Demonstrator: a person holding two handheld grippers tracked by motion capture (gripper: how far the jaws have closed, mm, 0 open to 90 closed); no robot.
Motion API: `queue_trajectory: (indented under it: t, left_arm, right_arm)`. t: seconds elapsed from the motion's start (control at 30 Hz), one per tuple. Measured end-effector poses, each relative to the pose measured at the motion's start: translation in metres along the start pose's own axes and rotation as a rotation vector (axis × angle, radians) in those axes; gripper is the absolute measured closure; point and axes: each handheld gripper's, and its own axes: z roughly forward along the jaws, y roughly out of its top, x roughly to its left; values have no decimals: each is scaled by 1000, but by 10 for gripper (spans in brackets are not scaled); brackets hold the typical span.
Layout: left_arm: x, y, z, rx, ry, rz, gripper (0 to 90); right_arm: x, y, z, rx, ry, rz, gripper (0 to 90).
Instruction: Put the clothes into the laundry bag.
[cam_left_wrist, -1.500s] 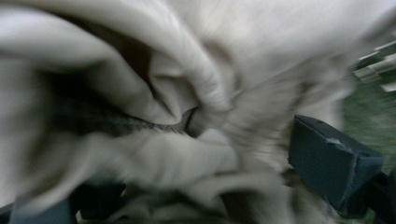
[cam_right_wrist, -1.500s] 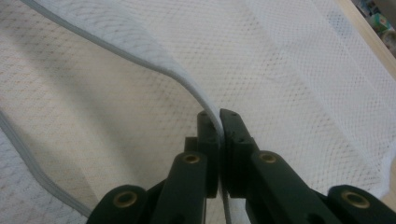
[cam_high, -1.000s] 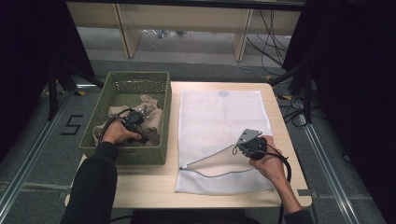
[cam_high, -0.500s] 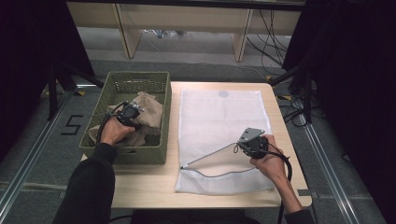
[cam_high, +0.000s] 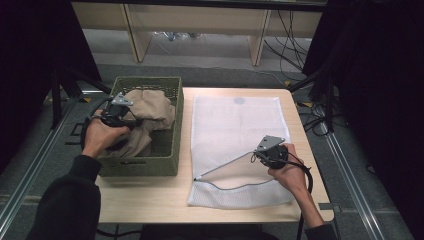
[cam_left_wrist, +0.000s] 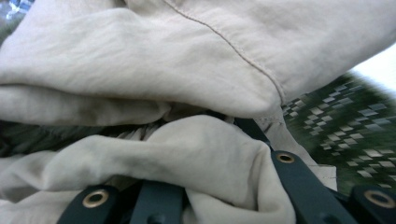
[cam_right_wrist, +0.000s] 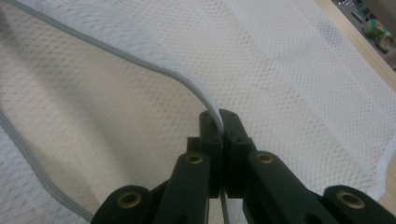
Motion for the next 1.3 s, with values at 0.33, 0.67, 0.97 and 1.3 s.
queue_trajectory:
  t: [0.33, 0.67, 0.97, 1.3]
  left_arm:
    - [-25, 21, -48, -71, -65, 43, 748]
    - [-65, 38, -94, -142, -209, 74, 749]
    - [-112, 45, -124, -172, -372, 125, 750]
    - [-179, 53, -130, -153, -538, 215, 750]
  right_arm:
    - [-2, 0, -2, -5, -4, 9, 898]
    - [-4, 1, -3, -13, -2, 20, 898]
    - [-8, 2, -6, -28, -2, 5, 899]
    - [-9, 3, -7, -32, 4, 32, 899]
